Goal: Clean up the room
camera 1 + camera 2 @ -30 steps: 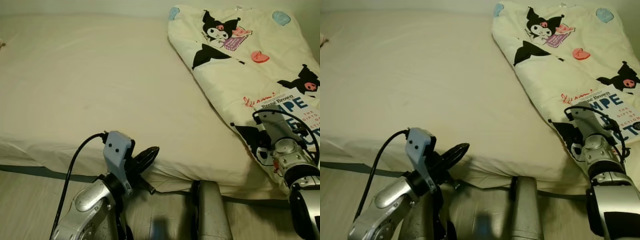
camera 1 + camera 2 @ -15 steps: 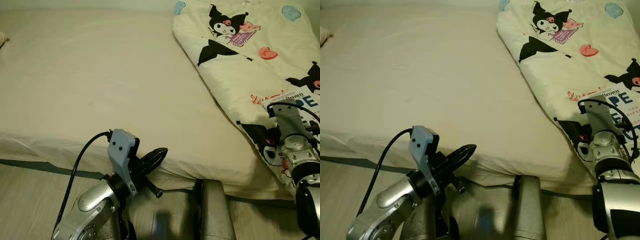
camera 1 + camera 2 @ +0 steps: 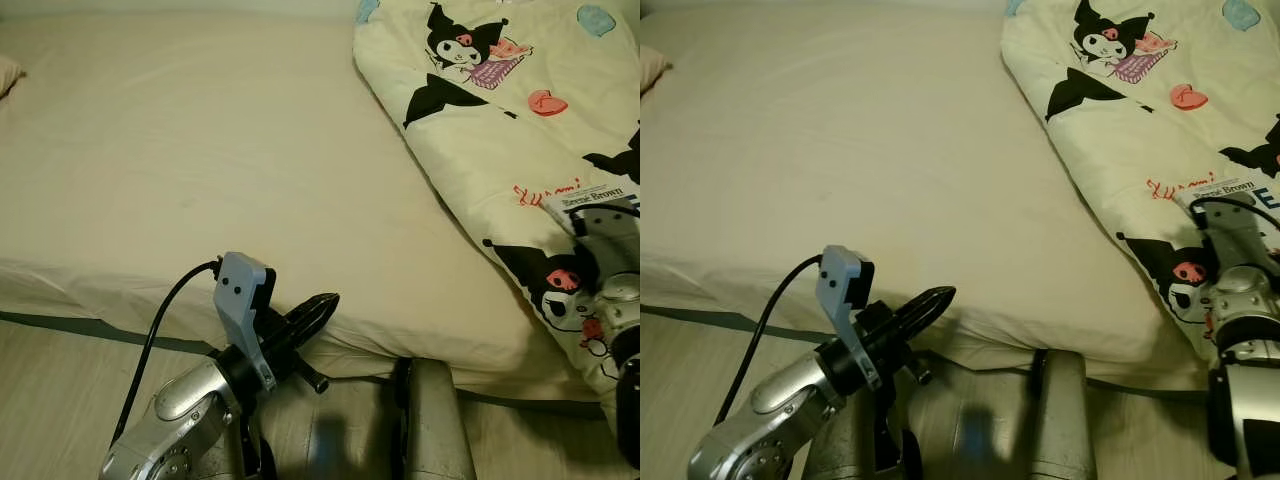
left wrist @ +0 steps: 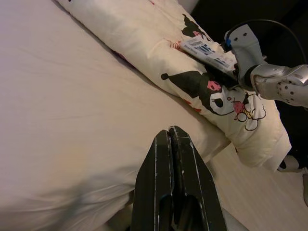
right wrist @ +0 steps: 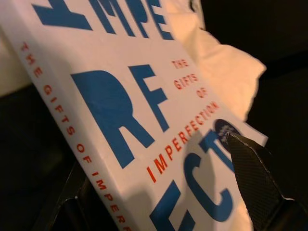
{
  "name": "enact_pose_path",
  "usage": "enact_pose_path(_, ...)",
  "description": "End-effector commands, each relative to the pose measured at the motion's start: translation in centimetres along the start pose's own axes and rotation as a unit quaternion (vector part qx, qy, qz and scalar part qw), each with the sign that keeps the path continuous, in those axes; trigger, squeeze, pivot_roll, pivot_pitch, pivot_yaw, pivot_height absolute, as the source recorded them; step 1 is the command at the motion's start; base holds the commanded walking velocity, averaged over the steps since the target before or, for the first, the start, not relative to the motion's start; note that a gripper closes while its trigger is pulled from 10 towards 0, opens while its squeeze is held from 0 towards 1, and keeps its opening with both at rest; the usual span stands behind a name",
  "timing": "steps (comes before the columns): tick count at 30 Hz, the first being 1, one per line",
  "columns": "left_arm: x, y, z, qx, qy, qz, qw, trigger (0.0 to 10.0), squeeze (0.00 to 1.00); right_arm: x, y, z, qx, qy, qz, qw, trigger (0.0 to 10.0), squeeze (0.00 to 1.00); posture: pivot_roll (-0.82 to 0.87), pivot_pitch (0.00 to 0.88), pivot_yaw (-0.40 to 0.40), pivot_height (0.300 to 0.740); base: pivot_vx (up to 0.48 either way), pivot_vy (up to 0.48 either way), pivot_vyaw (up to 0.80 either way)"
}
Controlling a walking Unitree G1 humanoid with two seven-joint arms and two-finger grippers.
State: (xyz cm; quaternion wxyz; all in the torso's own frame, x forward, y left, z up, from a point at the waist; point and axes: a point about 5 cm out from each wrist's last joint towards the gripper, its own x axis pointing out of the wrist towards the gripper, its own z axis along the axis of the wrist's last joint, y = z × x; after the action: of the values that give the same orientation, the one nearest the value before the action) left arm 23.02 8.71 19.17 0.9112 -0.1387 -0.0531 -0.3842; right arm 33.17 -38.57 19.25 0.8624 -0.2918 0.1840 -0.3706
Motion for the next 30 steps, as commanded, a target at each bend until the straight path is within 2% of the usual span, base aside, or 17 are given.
enact_pose_path(1, -0.3, -0.2, 0.0, -0.013, -0.001, 0.000, 1.000, 10.0, 0.00, 0.2, -1.1, -0.8, -0.007, 0.014, -0.019, 1.000, 10.0, 0.00, 0.10, 0.431, 0.068, 0.557, 0.000, 0.000, 0.00)
enact_pose_path(7, -0.3, -0.4, -0.3, -0.012, 0.011, -0.004, 1.000, 10.0, 0.00, 0.3, -1.1, -0.9, -0.027, 0.009, -0.004, 1.000, 10.0, 0.00, 0.10, 0.429, 0.073, 0.557, 0.000, 0.000, 0.00)
enact_pose_path(8, -0.3, -0.4, -0.4, -0.011, 0.012, -0.004, 1.000, 10.0, 0.00, 0.3, -1.0, -1.0, -0.022, 0.010, -0.001, 1.000, 4.6, 0.00, 0.10, 0.428, 0.074, 0.557, 0.000, 0.000, 0.00)
enact_pose_path(9, -0.3, -0.4, -0.4, -0.011, 0.012, -0.004, 1.000, 10.0, 0.00, 0.3, -1.0, -1.0, -0.022, 0.010, -0.001, 1.000, 4.6, 0.00, 0.10, 0.428, 0.074, 0.557, 0.000, 0.000, 0.00)
enact_pose_path(10, -0.3, -0.4, -0.4, -0.013, 0.013, -0.005, 1.000, 10.0, 0.00, 0.2, -0.9, -1.1, -0.018, 0.011, 0.002, 1.000, 0.0, 0.00, 0.10, 0.428, 0.074, 0.557, 0.000, 0.000, 0.00)
enact_pose_path(15, -0.3, -0.5, -0.2, -0.017, 0.012, -0.013, 1.000, 10.0, 0.00, 0.2, -0.7, -1.2, -0.012, 0.011, 0.006, 1.000, 0.0, 0.00, 0.11, 0.426, 0.075, 0.557, 0.000, 0.000, 0.00)
enact_pose_path(18, -0.3, -0.9, 0.2, -0.017, 0.009, -0.039, 0.999, 10.0, 0.00, 0.2, -0.6, -1.3, -0.012, 0.012, 0.006, 1.000, 0.0, 0.00, 0.10, 0.423, 0.073, 0.557, 0.000, 0.000, 0.00)
enact_pose_path(25, 0.0, -0.8, 0.1, 0.001, 0.013, -0.052, 0.999, 10.0, 0.00, 0.1, -0.1, -0.7, -0.007, 0.003, 0.012, 1.000, 0.0, 0.00, 0.09, 0.394, 0.064, 0.557, 0.000, 0.000, 0.00)
enact_pose_path(27, 0.2, -0.6, 0.2, 0.004, 0.007, -0.047, 0.999, 10.0, 0.00, 0.0, 0.1, 0.3, 0.003, -0.009, 0.018, 1.000, 0.5, 0.00, 0.08, 0.381, 0.060, 0.557, 0.000, 0.000, 0.00)
enact_pose_path(29, 0.4, -0.2, 0.4, 0.008, 0.001, -0.044, 0.999, 10.0, 0.00, -0.1, 0.5, 1.7, 0.015, -0.028, 0.025, 0.999, 2.0, 0.00, 0.06, 0.357, 0.054, 0.557, 0.000, 0.000, 0.00)
enact_pose_path(30, 0.4, -0.2, 0.4, 0.008, 0.001, -0.044, 0.999, 10.0, 0.00, -0.1, 0.5, 1.7, 0.015, -0.028, 0.025, 0.999, 2.0, 0.00, 0.06, 0.357, 0.054, 0.557, 0.000, 0.000, 0.00)
